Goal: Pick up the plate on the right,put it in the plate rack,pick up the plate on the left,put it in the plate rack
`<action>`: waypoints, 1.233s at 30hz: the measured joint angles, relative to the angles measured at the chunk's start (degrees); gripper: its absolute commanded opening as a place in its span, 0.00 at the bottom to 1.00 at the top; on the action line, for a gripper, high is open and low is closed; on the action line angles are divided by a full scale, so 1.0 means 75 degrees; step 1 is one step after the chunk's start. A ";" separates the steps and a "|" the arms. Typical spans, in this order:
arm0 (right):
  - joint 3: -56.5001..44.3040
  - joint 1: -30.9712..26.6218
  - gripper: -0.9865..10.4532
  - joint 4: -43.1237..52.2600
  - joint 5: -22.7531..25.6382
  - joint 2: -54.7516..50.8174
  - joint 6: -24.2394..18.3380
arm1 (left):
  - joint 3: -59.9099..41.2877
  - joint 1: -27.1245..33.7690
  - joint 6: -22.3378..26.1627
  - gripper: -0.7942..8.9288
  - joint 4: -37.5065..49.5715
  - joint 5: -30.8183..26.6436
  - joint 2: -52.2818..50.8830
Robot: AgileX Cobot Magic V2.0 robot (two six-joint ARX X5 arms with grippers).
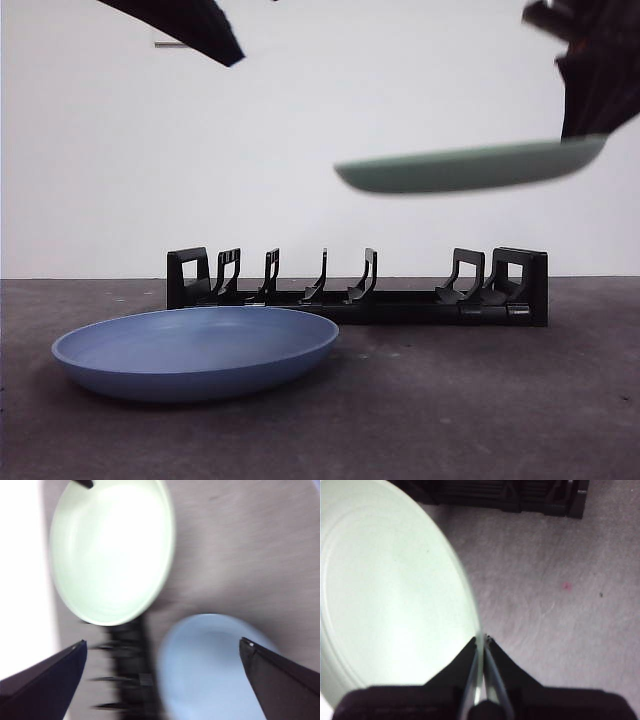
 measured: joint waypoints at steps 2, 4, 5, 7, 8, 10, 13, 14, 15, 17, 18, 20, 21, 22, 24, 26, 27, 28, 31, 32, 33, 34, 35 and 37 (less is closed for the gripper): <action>0.0254 0.0052 0.08 -0.0399 -0.0058 0.0000 -0.0052 | 0.0000 -0.0009 0.0344 0.77 0.0399 -0.0169 0.0070; 0.0423 0.0140 0.08 -0.0699 -0.0309 0.0003 -0.0096 | 0.0003 -0.0015 0.0688 0.77 0.0810 -0.0187 0.0140; 0.0481 0.0184 0.08 -0.0793 -0.0460 0.0003 -0.0102 | 0.0003 -0.0017 0.0828 0.77 0.0947 -0.0175 0.0175; 0.0624 0.0297 0.08 -0.0930 -0.0793 0.0003 -0.0119 | 0.0006 -0.0029 0.1081 0.76 0.1113 -0.0152 0.0251; 0.0697 0.0373 0.08 -0.0938 -0.0924 0.0003 -0.0122 | 0.0009 -0.0032 0.1192 0.76 0.1139 -0.0152 0.0309; 0.0833 0.0522 0.08 -0.0950 -0.0985 0.0003 -0.0122 | 0.0009 -0.0050 0.1332 0.76 0.1128 -0.0157 0.0455; 0.0982 0.0740 0.08 -0.0991 -0.0985 0.0003 -0.0122 | 0.0009 -0.0064 0.1469 0.76 0.1093 -0.0187 0.0694; 0.1017 0.0816 0.08 -0.1008 -0.0988 0.0003 -0.0122 | 0.0009 -0.0064 0.1515 0.75 0.1096 -0.0189 0.0755; 0.1035 0.0871 0.08 -0.1014 -0.0988 0.0003 -0.0122 | 0.0009 -0.0064 0.1524 0.71 0.1096 -0.0192 0.0781; 0.1061 0.0941 0.08 -0.1026 -0.0985 0.0003 -0.0122 | 0.0009 -0.0064 0.1562 0.57 0.1107 -0.0201 0.0804; 0.1067 0.0950 0.08 -0.1023 -0.0985 0.0003 -0.0122 | 0.0009 -0.0070 0.1577 0.50 0.1107 -0.0210 0.0804; 0.1075 0.0982 0.08 -0.1020 -0.0965 0.0003 -0.0122 | 0.0009 -0.0076 0.1577 0.35 0.1119 -0.0219 0.0810; 0.1075 0.0985 0.08 -0.1017 -0.0935 0.0003 -0.0122 | 0.0009 -0.0076 0.1580 0.30 0.1122 -0.0219 0.0810; 0.1075 0.0985 0.08 -0.1008 -0.0921 0.0003 -0.0122 | 0.0009 -0.0079 0.1580 0.26 0.1122 -0.0219 0.0810; 0.1075 0.0985 0.08 -0.0965 -0.0915 0.0003 -0.0122 | 0.0009 -0.0079 0.1577 0.20 0.1122 -0.0219 0.0810; 0.1075 0.0982 0.08 -0.0906 -0.0898 0.0003 -0.0119 | 0.0009 -0.0079 0.1574 0.13 0.1122 -0.0219 0.0810; 0.1075 0.0979 0.08 -0.0889 -0.0889 0.0003 -0.0119 | 0.0009 -0.0096 0.1574 0.08 0.1122 -0.0221 0.0810; 0.1075 0.0979 0.08 -0.0883 -0.0886 0.0003 -0.0119 | 0.0009 -0.0117 0.1574 0.07 0.1122 -0.0221 0.0810; 0.1075 0.0982 0.08 -0.0804 -0.0889 0.0003 -0.0119 | 0.0009 -0.0251 0.1574 0.07 0.1122 -0.0233 0.0810; 0.1075 0.0982 0.08 -0.0766 -0.0889 0.0003 -0.0119 | 0.0009 -0.0294 0.1574 0.07 0.1122 -0.0230 0.0810; 0.1075 0.0982 0.08 -0.0740 -0.0886 0.0003 -0.0119 | 0.0009 -0.0332 0.1574 0.07 0.1122 -0.0230 0.0810; 0.1075 0.0982 0.08 -0.0731 -0.0886 0.0003 -0.0119 | 0.0009 -0.0361 0.1574 0.07 0.1119 -0.0230 0.0810; 0.1075 0.0979 0.08 -0.0729 -0.0880 0.0003 -0.0119 | 0.0009 -0.0388 0.1574 0.07 0.1084 -0.0233 0.0810; 0.1075 0.0970 0.08 -0.0720 -0.0889 0.0003 -0.0114 | 0.0009 -0.0428 0.1597 0.07 0.0976 -0.0233 0.0810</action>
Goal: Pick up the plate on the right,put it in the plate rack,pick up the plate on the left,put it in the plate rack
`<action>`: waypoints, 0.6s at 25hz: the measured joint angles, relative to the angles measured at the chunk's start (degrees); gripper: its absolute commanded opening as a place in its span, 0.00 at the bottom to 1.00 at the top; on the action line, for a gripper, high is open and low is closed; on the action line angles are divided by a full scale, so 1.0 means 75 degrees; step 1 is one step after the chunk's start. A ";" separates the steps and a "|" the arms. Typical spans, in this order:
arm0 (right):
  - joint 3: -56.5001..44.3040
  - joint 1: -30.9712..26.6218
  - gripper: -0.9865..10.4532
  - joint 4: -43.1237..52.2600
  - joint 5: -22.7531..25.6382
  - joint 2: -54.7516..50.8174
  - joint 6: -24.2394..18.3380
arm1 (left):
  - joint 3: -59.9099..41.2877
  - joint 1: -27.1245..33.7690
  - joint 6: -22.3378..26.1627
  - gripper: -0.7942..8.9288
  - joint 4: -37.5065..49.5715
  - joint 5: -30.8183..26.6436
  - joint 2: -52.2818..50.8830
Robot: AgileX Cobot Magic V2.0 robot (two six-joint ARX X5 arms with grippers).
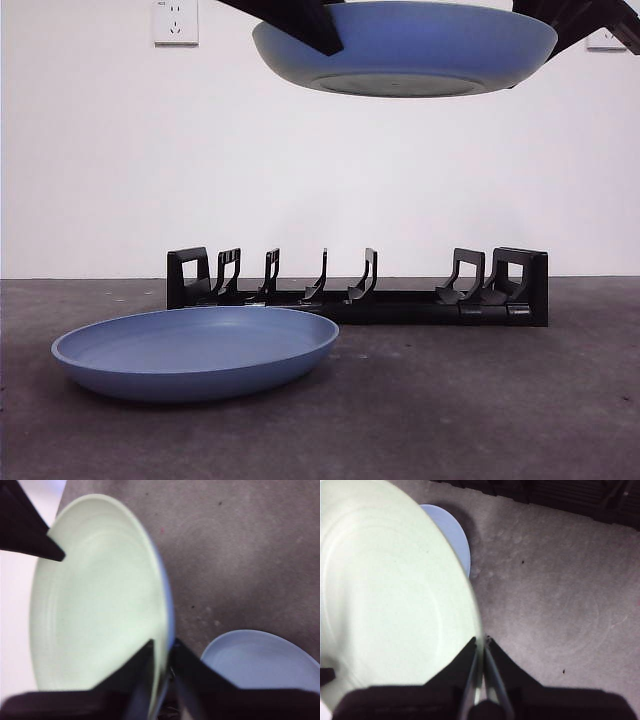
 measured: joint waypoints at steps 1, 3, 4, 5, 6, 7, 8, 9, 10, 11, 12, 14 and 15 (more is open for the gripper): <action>0.0015 0.0000 0.08 0.0015 -0.0058 0.0000 -0.0006 | -0.0003 -0.0012 0.0038 0.07 -0.0119 0.0015 0.0015; 0.0044 0.0012 0.08 0.0029 -0.0006 0.0000 -0.0015 | -0.0003 -0.0050 0.0044 0.07 -0.0169 -0.0087 0.0073; 0.0047 0.0020 0.08 0.0032 0.0000 0.0000 -0.0015 | -0.0003 -0.0050 0.0044 0.07 -0.0187 -0.0125 0.0079; 0.0047 0.0017 0.08 0.0041 -0.0009 0.0000 -0.0012 | -0.0003 -0.0050 0.0047 0.07 -0.0181 -0.0160 0.0079; 0.0047 0.0017 0.08 0.0052 -0.0020 0.0000 -0.0012 | -0.0003 -0.0050 0.0061 0.07 -0.0181 -0.0192 0.0079; 0.0047 0.0017 0.08 0.0061 -0.0032 0.0000 -0.0015 | -0.0003 -0.0050 0.0064 0.07 -0.0189 -0.0210 0.0079; 0.0047 0.0017 0.08 0.0058 -0.0032 0.0000 -0.0012 | -0.0003 -0.0050 0.0061 0.07 -0.0207 -0.0210 0.0079; 0.0047 0.0017 0.08 0.0058 -0.0035 0.0000 -0.0015 | -0.0003 -0.0050 0.0055 0.07 -0.0219 -0.0210 0.0079; 0.0047 0.0020 0.09 0.0064 -0.0038 0.0000 -0.0012 | -0.0003 -0.0050 0.0032 0.07 -0.0230 -0.0213 0.0079; 0.0047 0.0020 0.09 0.0070 -0.0041 0.0000 -0.0012 | -0.0003 -0.0050 0.0015 0.07 -0.0230 -0.0213 0.0079; 0.0047 0.0020 0.09 0.0076 -0.0044 0.0000 -0.0012 | -0.0003 -0.0050 -0.0015 0.07 -0.0230 -0.0213 0.0079; 0.0047 0.0020 0.13 0.0090 -0.0050 0.0000 -0.0015 | -0.0003 -0.0050 -0.0052 0.07 -0.0230 -0.0210 0.0079; 0.0047 0.0020 0.19 0.0119 -0.0070 0.0000 -0.0015 | -0.0003 -0.0050 -0.0064 0.07 -0.0233 -0.0210 0.0079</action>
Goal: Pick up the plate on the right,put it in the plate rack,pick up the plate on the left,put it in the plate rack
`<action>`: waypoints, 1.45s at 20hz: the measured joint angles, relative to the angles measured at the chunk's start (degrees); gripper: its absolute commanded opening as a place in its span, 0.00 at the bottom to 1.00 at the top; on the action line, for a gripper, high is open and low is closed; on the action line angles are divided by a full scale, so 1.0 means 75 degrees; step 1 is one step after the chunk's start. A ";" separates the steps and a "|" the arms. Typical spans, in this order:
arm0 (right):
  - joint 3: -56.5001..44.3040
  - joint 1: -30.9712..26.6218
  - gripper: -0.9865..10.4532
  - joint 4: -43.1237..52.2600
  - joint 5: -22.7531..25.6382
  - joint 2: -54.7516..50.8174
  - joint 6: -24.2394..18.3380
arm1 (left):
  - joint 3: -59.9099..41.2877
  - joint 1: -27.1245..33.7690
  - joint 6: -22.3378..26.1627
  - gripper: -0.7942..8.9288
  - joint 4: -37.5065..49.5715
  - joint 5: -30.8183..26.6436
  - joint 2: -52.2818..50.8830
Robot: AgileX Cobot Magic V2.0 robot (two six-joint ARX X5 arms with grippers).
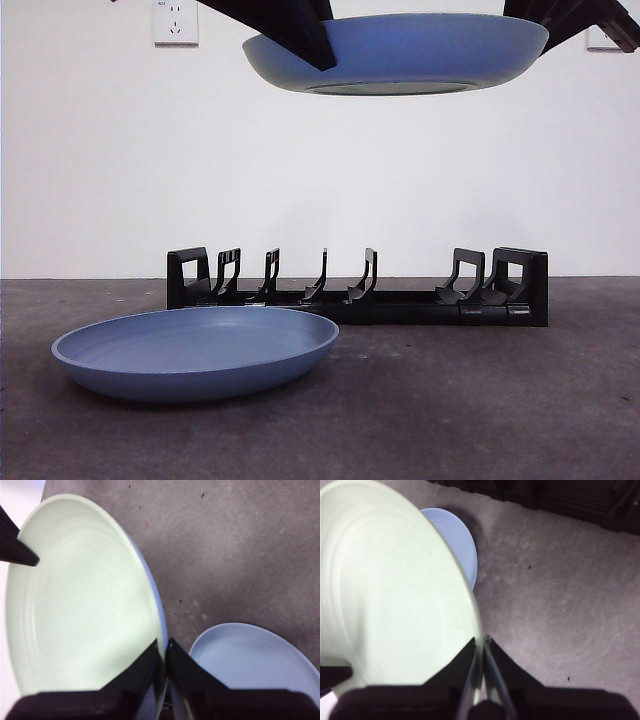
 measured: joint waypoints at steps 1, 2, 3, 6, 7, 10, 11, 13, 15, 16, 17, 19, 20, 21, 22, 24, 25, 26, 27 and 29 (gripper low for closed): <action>0.0000 0.0000 0.27 0.0055 -0.0029 0.0000 0.0003 | 0.0000 0.0000 -0.0055 0.07 -0.0006 0.0000 0.0000; 0.0000 0.0000 0.36 0.0114 -0.0032 0.0000 0.0006 | 0.0000 0.0000 -0.0128 0.07 -0.0006 -0.0023 0.0000; 0.0003 0.0000 0.43 0.0134 -0.0032 0.0000 0.0006 | 0.0000 0.0000 -0.0210 0.07 -0.0003 -0.0041 0.0000; 0.0038 -0.0003 0.53 0.0184 -0.0020 0.0000 0.0009 | 0.0000 0.0000 -0.0501 0.07 -0.0003 -0.0052 0.0000; 0.0085 -0.0006 0.53 0.0210 0.0003 0.0000 0.0012 | 0.0000 0.0003 -0.0641 0.07 0.0015 -0.0052 -0.0003; 0.0358 -0.0006 0.53 0.0297 0.0009 0.0000 0.0012 | 0.0000 0.0020 -0.1011 0.07 0.0020 0.0032 -0.0006; 0.0495 -0.0006 0.53 0.0318 0.0009 0.0000 0.0012 | 0.0000 0.0044 -0.1151 0.07 0.0020 0.0157 -0.0006; 0.0892 -0.0012 0.53 0.0373 0.0009 0.0003 0.0012 | 0.0000 0.0105 -0.1472 0.07 0.0017 0.0458 -0.0006; 0.1422 -0.0012 0.53 0.0396 0.0009 0.0003 0.0038 | 0.0000 0.0181 -0.1801 0.07 0.0026 0.0720 -0.0006; 0.1894 -0.0012 0.53 0.0411 0.0009 0.0003 0.0073 | 0.0000 0.0268 -0.2063 0.07 0.0067 0.0921 -0.0006; 0.2387 -0.0012 0.53 0.0440 0.0012 0.0003 0.0128 | 0.0000 0.0405 -0.2331 0.07 0.0134 0.1169 -0.0006; 0.3290 -0.0012 0.52 0.0411 0.0289 -0.0067 0.0239 | 0.0000 0.0804 -0.2935 0.07 0.0437 0.1641 -0.0006; 0.3643 -0.0012 0.52 0.0277 0.0621 -0.0184 0.0242 | 0.0000 0.1084 -0.3319 0.07 0.0749 0.1900 -0.0006; 0.3783 -0.0012 0.52 0.0152 0.0901 -0.0338 0.0236 | 0.0000 0.1373 -0.3666 0.07 0.1058 0.2209 -0.0006; 0.3818 -0.0012 0.52 -0.0050 0.1189 -0.0568 0.0233 | 0.0000 0.1784 -0.4141 0.07 0.1472 0.2675 -0.0006; 0.3826 -0.0012 0.52 -0.0452 0.1480 -0.0860 0.0227 | 0.0000 0.2614 -0.5132 0.07 0.2270 0.3678 -0.0006; 0.3826 -0.0012 0.52 -0.0545 0.1501 -0.0903 0.0224 | 0.0000 0.2850 -0.5450 0.07 0.2515 0.3958 -0.0006; 0.3824 -0.0012 0.52 -0.0624 0.1504 -0.0933 0.0224 | 0.0000 0.3110 -0.5805 0.07 0.2804 0.4220 -0.0006; 0.3824 -0.0012 0.52 -0.0632 0.1510 -0.0944 0.0224 | 0.0000 0.3346 -0.6152 0.07 0.3086 0.4453 -0.0006; 0.3771 -0.0009 0.52 -0.0635 0.1510 -0.0965 0.0227 | 0.0000 0.3739 -0.6764 0.07 0.3547 0.4841 -0.0006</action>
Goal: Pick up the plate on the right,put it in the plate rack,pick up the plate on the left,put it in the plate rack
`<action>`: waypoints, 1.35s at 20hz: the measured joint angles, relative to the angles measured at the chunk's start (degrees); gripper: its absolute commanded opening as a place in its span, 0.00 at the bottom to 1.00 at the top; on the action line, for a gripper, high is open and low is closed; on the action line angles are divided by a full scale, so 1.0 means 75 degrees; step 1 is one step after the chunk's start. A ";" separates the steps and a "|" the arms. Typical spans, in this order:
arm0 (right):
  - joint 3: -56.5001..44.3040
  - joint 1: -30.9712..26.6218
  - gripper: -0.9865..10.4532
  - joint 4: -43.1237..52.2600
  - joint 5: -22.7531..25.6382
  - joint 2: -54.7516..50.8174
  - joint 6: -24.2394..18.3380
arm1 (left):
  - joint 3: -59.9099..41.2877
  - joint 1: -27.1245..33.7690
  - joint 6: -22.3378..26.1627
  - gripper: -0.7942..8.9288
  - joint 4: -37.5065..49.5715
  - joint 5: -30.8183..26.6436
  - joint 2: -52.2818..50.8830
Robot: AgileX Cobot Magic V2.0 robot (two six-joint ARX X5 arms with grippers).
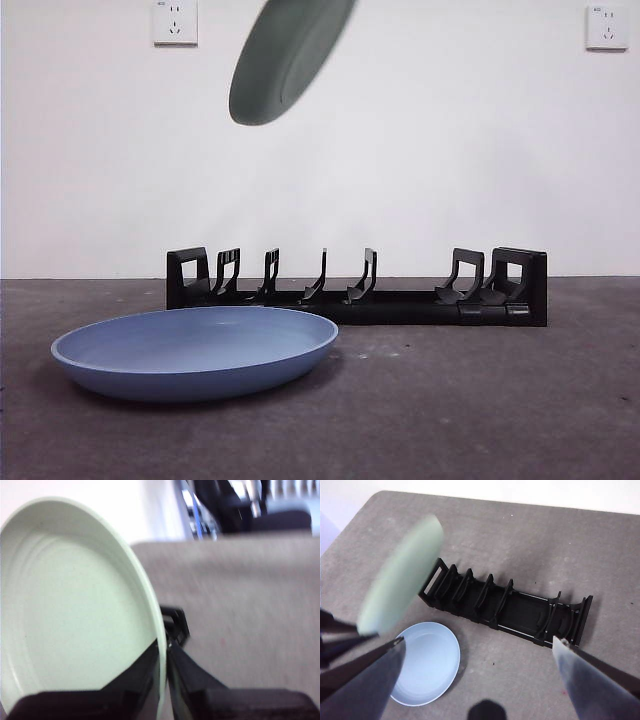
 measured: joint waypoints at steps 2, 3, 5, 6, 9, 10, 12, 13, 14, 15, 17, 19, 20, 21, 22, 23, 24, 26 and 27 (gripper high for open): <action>-0.0125 0.0000 0.52 -0.0003 -0.0017 -0.0038 0.0000 | 0.0000 0.0361 -0.0562 0.07 0.0382 0.0428 0.0012; -0.0192 0.0006 0.52 -0.0003 -0.0073 -0.0052 0.0000 | 0.0000 0.0542 -0.0851 0.07 0.0597 0.0638 0.0041; -0.0391 0.0134 0.52 -0.0003 -0.0265 -0.0096 0.0006 | 0.0000 0.0866 -0.1480 0.07 0.1070 0.0959 0.0181; -0.0609 0.0297 0.52 -0.0003 -0.0332 -0.0128 0.0009 | 0.0000 0.1000 -0.1906 0.07 0.1358 0.1049 0.0364; -0.1390 0.0664 0.52 -0.0003 -0.0361 -0.0134 0.0009 | 0.0000 0.1192 -0.2952 0.07 0.1973 0.1250 0.1052; -0.1693 0.0737 0.52 -0.0006 -0.0358 -0.0128 0.0006 | 0.0000 0.1224 -0.3241 0.07 0.2171 0.1250 0.1274; -0.2349 0.0801 0.52 -0.0006 -0.0277 -0.0125 0.0000 | 0.0000 0.1265 -0.3567 0.07 0.2363 0.1064 0.1597; -0.2684 0.0804 0.52 -0.0003 -0.0131 -0.0125 -0.0003 | 0.0000 0.1297 -0.3643 0.07 0.2366 0.1020 0.1693; -0.3037 0.0804 0.52 -0.0003 0.0000 -0.0128 -0.0003 | 0.0000 0.1335 -0.3689 0.07 0.2396 0.1011 0.1769; -0.3389 0.0801 0.52 0.0055 0.0102 -0.0128 -0.0009 | 0.0000 0.1378 -0.3695 0.07 0.2419 0.1011 0.1827; -0.4103 0.0801 0.52 0.0519 0.0125 -0.0131 -0.0012 | 0.0000 0.1495 -0.3701 0.07 0.2471 0.0991 0.1953; -0.4765 0.0804 0.52 0.0909 0.0122 -0.0134 -0.0012 | 0.0000 0.1615 -0.3701 0.07 0.2468 0.0994 0.2110; -0.5100 0.0825 0.52 0.1128 0.0114 -0.0134 -0.0006 | 0.0000 0.1655 -0.3701 0.07 0.2474 0.0991 0.2197; -0.5415 0.0839 0.52 0.1329 0.0114 -0.0137 0.0012 | 0.0003 0.1682 -0.3692 0.07 0.2483 0.0994 0.2285; -0.5694 0.0842 0.52 0.1527 0.0114 -0.0137 0.0041 | 0.0000 0.1684 -0.3684 0.07 0.2532 0.1000 0.2381; -0.5928 0.0851 0.52 0.1711 0.0111 -0.0137 0.0070 | 0.0000 0.1684 -0.3681 0.07 0.2570 0.1023 0.2474; -0.6067 0.0851 0.52 0.1795 0.0111 -0.0134 0.0073 | 0.0003 0.1684 -0.3678 0.07 0.2614 0.1046 0.2567; -0.6245 0.0851 0.52 0.1944 0.0108 -0.0134 0.0096 | 0.0000 0.1684 -0.3675 0.07 0.2658 0.1049 0.2801; -0.6277 0.0851 0.52 0.1938 0.0108 -0.0134 0.0096 | 0.0000 0.1684 -0.3675 0.07 0.2678 0.1040 0.2932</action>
